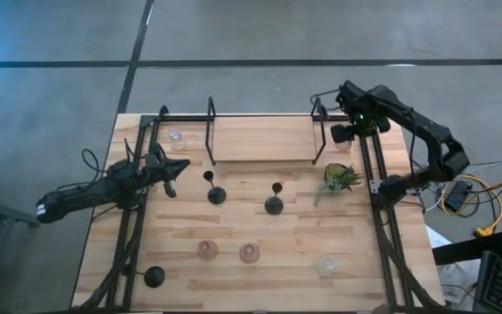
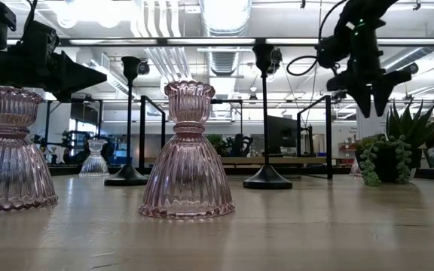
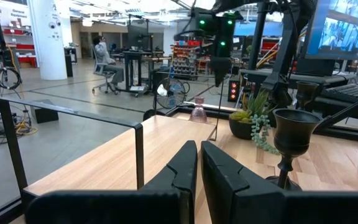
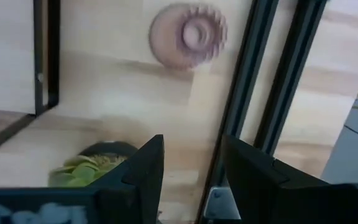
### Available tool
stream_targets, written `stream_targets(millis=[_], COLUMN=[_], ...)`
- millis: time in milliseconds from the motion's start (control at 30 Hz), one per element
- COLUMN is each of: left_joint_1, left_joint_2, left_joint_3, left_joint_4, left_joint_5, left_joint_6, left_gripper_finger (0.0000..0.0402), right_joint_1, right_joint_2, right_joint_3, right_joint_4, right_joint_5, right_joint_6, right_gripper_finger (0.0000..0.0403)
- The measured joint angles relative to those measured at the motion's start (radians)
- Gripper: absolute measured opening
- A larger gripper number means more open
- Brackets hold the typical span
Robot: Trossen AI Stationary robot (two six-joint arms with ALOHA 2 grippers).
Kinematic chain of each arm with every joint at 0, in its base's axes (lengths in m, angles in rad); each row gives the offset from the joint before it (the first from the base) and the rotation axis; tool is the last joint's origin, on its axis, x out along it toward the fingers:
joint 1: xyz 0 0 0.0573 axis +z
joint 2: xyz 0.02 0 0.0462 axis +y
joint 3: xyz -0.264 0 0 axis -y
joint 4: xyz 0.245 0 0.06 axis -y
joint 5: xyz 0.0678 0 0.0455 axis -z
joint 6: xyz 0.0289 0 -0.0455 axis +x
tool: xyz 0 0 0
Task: Pick & Place candle stick holders
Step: Put the top pink glass candle holder on the shelf
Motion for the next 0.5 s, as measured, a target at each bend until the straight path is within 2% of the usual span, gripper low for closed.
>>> stream_targets(millis=[200, 367, 500], left_joint_1=[0.0, 0.0, 0.0], left_joint_2=[0.0, 0.0, 0.0], left_joint_3=[0.0, 0.0, 0.0], left_joint_4=[0.0, 0.0, 0.0], left_joint_5=[0.0, 0.0, 0.0], left_joint_6=[0.0, 0.0, 0.0], left_gripper_finger=[0.0026, 0.0026, 0.0026], right_joint_1=[-0.003, -0.009, -0.009], right_joint_2=[-0.155, -0.267, -0.299], right_joint_3=[-0.163, -0.285, -0.355], right_joint_4=[0.06, 0.331, 0.46], right_joint_5=[0.03, 0.037, 0.126], right_joint_6=[0.141, 0.26, 0.317], right_gripper_finger=[0.0143, 0.0131, 0.0124])
